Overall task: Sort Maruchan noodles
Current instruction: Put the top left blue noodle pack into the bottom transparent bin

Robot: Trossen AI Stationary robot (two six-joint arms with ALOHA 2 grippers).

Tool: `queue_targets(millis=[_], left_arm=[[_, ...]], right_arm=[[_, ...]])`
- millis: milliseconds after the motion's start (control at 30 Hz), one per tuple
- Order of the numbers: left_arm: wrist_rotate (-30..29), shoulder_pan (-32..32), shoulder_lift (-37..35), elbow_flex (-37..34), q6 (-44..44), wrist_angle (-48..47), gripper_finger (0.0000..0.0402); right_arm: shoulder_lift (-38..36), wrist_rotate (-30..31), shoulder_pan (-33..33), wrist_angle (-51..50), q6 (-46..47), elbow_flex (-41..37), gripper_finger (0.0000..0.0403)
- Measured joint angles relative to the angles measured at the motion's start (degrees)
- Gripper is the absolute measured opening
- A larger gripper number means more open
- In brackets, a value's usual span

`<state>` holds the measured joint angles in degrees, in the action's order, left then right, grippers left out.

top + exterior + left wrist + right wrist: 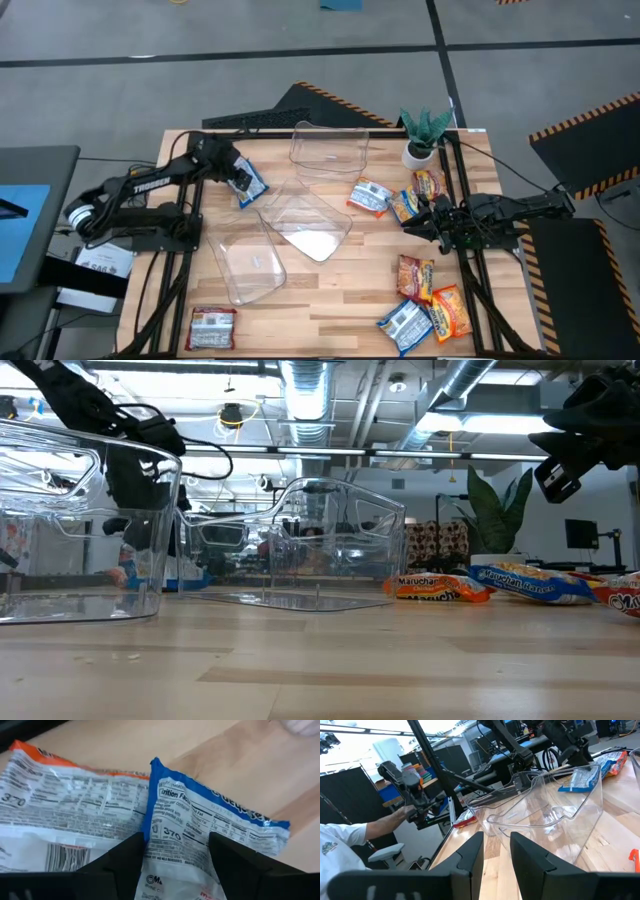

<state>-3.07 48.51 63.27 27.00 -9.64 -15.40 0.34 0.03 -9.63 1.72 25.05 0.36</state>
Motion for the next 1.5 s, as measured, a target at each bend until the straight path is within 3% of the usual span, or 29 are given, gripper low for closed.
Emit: queue_targets(millis=[100, 233, 300, 500, 800, 1000, 1133, 1300, 1500], left_arm=[[-0.8, 0.0, 0.3, 0.0, 0.6, -0.3, 0.0157], [-2.6, 0.0, 0.0, 0.0, 1.1, -0.4, 0.0025], [-3.4, -0.1, -0.9, 0.0, 1.3, -0.3, 0.0009], [-0.8, -0.2, -6.3, 0.6, 0.9, -0.8, 0.0], [3.8, -3.9, -20.6, 4.3, -0.5, -1.9, 0.0], [13.5, -9.3, -31.5, 5.6, -1.9, -1.0, 0.0], [18.7, -16.3, -39.3, 5.6, -6.3, -2.9, 0.0], [19.0, -29.4, -47.3, 5.6, -12.2, -5.5, 0.0], [9.9, -47.1, -49.4, 2.0, -17.5, -3.2, 0.0]], right_arm=[[0.0, 0.0, 0.0, 0.0, 0.0, 0.0, 0.0123], [0.0, 0.0, 0.0, 0.0, 0.0, 0.0, 0.0123], [0.0, 0.0, 0.0, 0.0, 0.0, 0.0, 0.0123], [0.0, 0.0, 0.0, 0.0, 0.0, 0.0, 0.0123], [0.0, 0.0, 0.0, 0.0, 0.0, 0.0, 0.0123], [0.0, 0.0, 0.0, 0.0, 0.0, 0.0, 0.0123], [0.0, 0.0, 0.0, 0.0, 0.0, 0.0, 0.0123], [0.0, 0.0, 0.0, 0.0, 0.0, 0.0, 0.0123], [0.0, 0.0, 0.0, 0.0, 0.0, 0.0, 0.0123]])
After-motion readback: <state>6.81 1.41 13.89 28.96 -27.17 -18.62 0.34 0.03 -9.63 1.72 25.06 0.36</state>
